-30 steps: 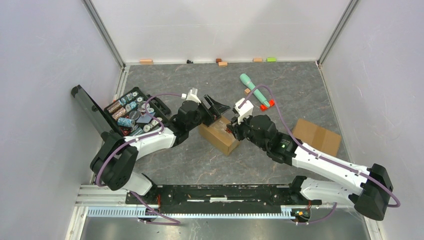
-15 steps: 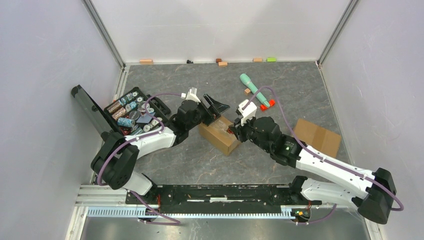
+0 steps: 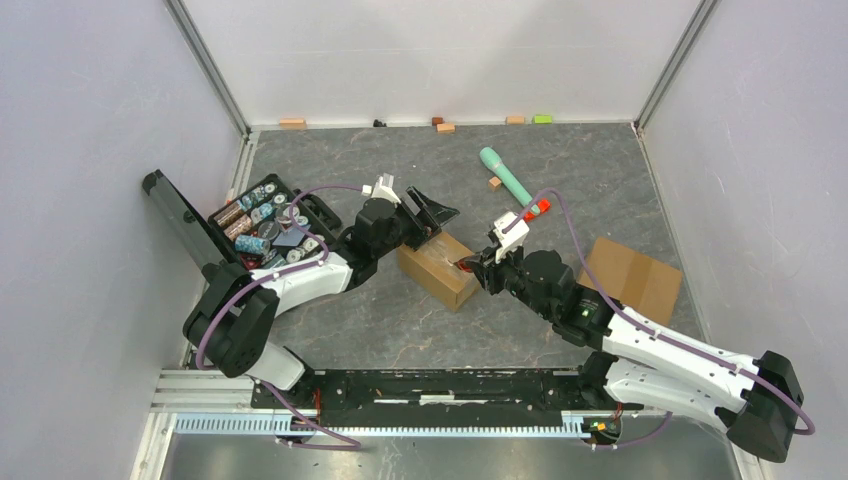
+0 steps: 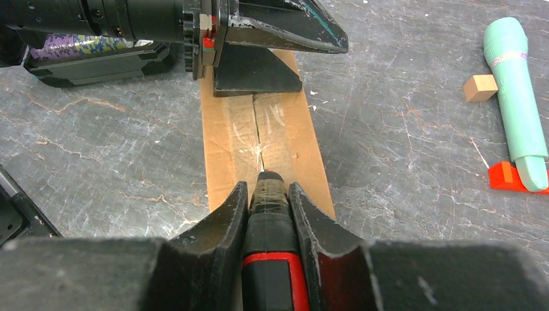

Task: Unpack the express box
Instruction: Cut the express box at the center of the board.

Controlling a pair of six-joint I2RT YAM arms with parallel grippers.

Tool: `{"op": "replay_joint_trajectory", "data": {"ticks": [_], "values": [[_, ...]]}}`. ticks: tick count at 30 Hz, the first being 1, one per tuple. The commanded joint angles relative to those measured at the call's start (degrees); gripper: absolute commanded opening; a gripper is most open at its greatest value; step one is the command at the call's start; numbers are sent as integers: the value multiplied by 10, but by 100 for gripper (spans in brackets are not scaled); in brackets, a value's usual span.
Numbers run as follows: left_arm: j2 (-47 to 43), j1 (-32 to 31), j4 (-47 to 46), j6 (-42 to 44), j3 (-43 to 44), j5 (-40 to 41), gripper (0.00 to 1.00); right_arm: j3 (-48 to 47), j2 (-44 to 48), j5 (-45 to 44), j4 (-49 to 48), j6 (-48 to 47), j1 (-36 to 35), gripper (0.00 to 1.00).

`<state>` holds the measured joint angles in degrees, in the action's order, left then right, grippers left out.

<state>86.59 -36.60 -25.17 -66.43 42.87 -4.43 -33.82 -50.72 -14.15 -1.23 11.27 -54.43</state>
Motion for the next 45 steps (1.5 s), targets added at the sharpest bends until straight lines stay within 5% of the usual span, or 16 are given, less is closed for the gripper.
{"op": "replay_joint_trajectory", "data": {"ticks": [1, 24, 45], "values": [[46, 21, 183, 46, -35, 73, 89, 31, -12, -15, 107, -1, -5, 0], [61, 40, 173, 67, -53, 72, 90, -66, 28, -35, 175, -21, -8, 0], [65, 46, 170, 68, -52, 71, 90, -47, 49, -18, 242, -8, -10, 0]]}}
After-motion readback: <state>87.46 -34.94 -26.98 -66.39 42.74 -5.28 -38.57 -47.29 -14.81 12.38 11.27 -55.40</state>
